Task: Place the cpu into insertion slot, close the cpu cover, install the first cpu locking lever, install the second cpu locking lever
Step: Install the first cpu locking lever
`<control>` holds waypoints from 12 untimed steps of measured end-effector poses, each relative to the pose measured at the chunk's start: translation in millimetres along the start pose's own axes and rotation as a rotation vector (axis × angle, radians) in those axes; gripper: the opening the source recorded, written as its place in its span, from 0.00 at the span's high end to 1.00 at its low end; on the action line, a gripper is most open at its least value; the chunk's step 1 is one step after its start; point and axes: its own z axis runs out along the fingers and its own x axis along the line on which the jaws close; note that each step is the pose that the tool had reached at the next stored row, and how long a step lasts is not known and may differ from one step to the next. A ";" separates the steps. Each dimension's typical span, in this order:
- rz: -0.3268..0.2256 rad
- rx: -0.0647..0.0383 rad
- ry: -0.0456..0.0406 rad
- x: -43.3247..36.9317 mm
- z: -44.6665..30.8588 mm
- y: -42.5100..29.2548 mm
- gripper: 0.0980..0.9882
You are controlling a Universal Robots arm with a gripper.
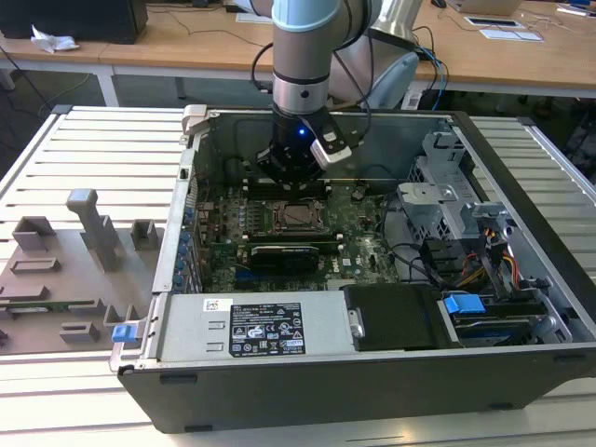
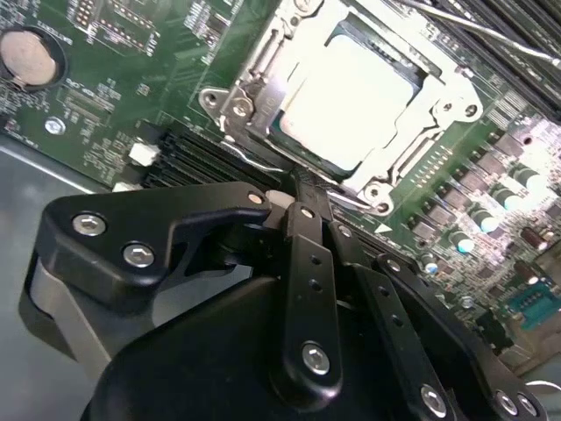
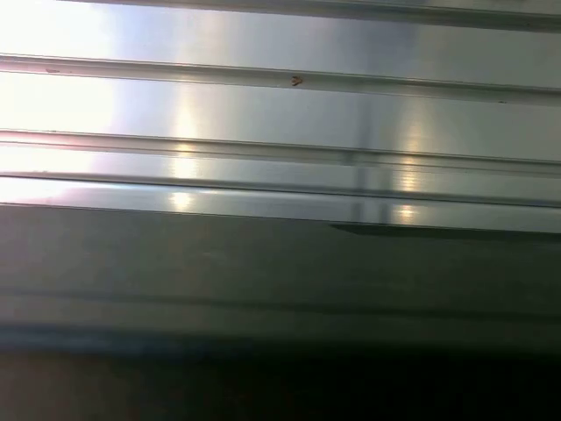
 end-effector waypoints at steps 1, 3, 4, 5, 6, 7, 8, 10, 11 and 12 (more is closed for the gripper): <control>0.000 0.000 0.0003 -1.4 0.3 -0.1 0.99; 0.000 0.000 0.0011 -5.6 1.3 -0.3 0.99; 0.000 0.000 0.0015 -7.3 1.9 -0.4 0.99; 0.000 0.000 0.0016 -8.2 2.2 -0.5 0.99; 0.000 0.000 0.0017 -9.4 2.9 -0.5 0.99; 0.000 0.000 0.0014 -10.6 3.8 -0.5 0.99; 0.000 0.000 0.0016 -11.0 3.9 -0.6 0.99; 0.000 0.000 0.0017 -11.0 3.8 -0.9 0.99; 0.000 0.001 0.0018 -11.0 3.9 -0.9 0.99; 0.000 0.000 0.0016 -11.1 4.0 -0.9 0.99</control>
